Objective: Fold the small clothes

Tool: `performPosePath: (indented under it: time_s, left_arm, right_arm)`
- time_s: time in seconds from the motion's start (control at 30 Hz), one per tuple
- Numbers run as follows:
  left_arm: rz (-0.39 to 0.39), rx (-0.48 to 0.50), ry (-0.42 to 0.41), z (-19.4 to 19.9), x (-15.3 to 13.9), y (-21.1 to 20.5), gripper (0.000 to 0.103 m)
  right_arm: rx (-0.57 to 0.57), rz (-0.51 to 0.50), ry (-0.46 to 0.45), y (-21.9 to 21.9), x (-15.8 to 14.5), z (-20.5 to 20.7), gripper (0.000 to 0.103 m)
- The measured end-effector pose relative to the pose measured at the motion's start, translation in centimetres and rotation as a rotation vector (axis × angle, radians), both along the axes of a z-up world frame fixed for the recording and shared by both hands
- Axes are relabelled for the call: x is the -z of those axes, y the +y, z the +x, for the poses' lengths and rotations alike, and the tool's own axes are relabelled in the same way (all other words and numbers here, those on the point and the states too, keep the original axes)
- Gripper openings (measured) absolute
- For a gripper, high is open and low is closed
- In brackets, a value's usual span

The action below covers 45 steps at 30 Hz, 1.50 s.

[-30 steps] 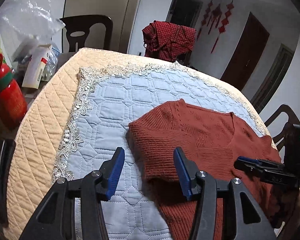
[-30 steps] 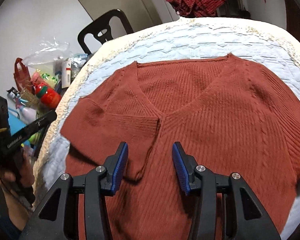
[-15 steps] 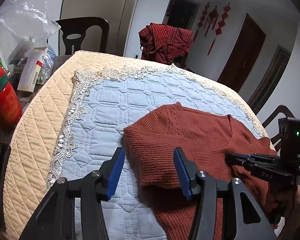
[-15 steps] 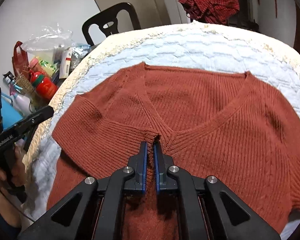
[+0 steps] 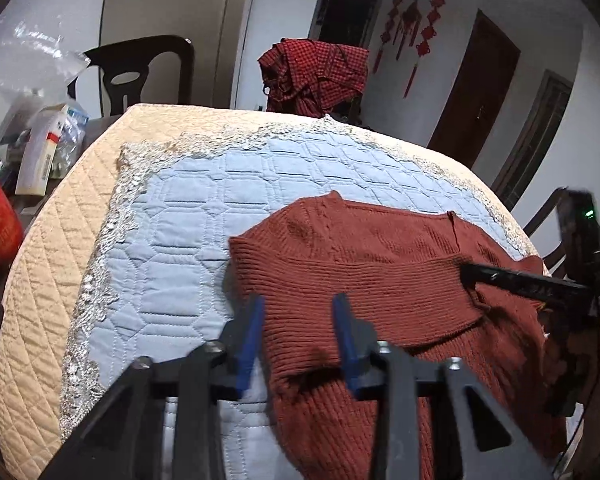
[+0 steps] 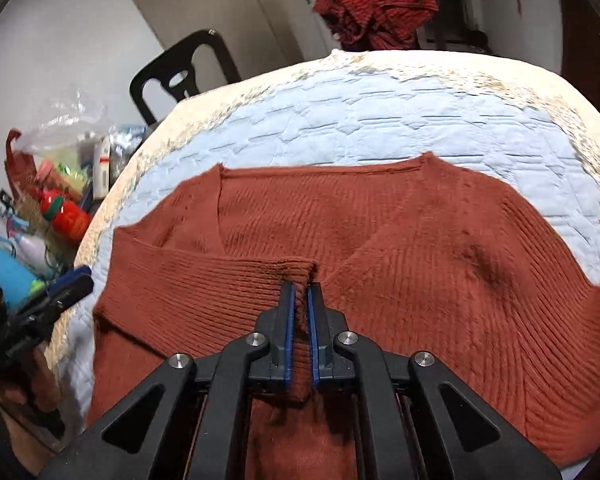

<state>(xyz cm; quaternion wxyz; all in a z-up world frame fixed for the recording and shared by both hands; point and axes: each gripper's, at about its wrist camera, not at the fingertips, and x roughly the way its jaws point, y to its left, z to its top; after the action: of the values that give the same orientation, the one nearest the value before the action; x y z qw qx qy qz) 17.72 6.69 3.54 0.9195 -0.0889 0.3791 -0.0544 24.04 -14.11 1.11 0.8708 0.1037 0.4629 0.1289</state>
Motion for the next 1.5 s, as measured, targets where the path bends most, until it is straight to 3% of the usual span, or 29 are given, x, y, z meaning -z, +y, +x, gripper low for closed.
performPosePath:
  time_s: [0.07, 0.17, 0.27, 0.33, 0.57, 0.63, 0.73, 0.83, 1.0, 1.13, 1.23, 1.4, 1.5]
  left_arm:
    - [0.007, 0.012, -0.001, 0.2, 0.2, -0.5, 0.027]
    - [0.033, 0.027, 0.016, 0.7, 1.1, -1.0, 0.025]
    - [0.043, 0.025, 0.073, 1.1, 3.0, -0.9, 0.024]
    - [0.029, 0.026, 0.061, 0.7, 3.1, -0.6, 0.024]
    - [0.034, 0.043, 0.031, -0.7, 1.6, -0.1, 0.024]
    - [0.039, 0.047, 0.05, -0.5, 2.1, 0.3, 0.024]
    - [0.026, 0.047, 0.076, -0.7, 3.0, 0.5, 0.027]
    - [0.016, 0.044, 0.049, -0.8, 1.8, 0.5, 0.027]
    - [0.051, 0.045, 0.003, 1.9, 0.3, -0.7, 0.027]
    - [0.066, 0.018, 0.089, 4.8, 2.9, -0.8, 0.027]
    - [0.051, 0.019, 0.073, 4.2, 2.9, -0.7, 0.027]
    - [0.036, 0.054, 0.05, 0.8, 1.6, -0.9, 0.027]
    - [0.048, 0.06, 0.08, 0.0, 2.4, -1.4, 0.027]
  right_arm:
    - [0.009, 0.004, -0.049, -0.2, -1.1, -0.9, 0.006]
    - [-0.005, 0.009, -0.082, -0.1, -2.0, -1.9, 0.007]
    - [-0.053, -0.02, -0.047, 0.8, -1.0, -1.9, 0.007]
    - [-0.062, -0.048, 0.025, 1.0, 0.9, -1.3, 0.006]
    - [-0.081, -0.074, -0.017, 1.0, -0.4, -2.9, 0.006]
    - [-0.1, -0.108, 0.015, 1.2, 0.5, -3.3, 0.006]
    - [-0.095, -0.098, 0.013, 0.5, 0.9, -3.8, 0.009]
    - [-0.079, -0.086, 0.001, 0.0, 0.3, -3.8, 0.009]
    - [-0.085, -0.063, -0.055, 1.0, -1.0, -1.7, 0.009]
    - [-0.057, -0.06, -0.01, 1.0, 1.1, 1.2, 0.009]
    - [-0.047, -0.015, -0.007, 0.3, 1.2, 1.4, 0.009]
    - [-0.068, -0.04, -0.038, 0.4, -0.4, -1.6, 0.009]
    - [-0.082, -0.067, -0.004, 0.6, 0.6, -3.1, 0.01]
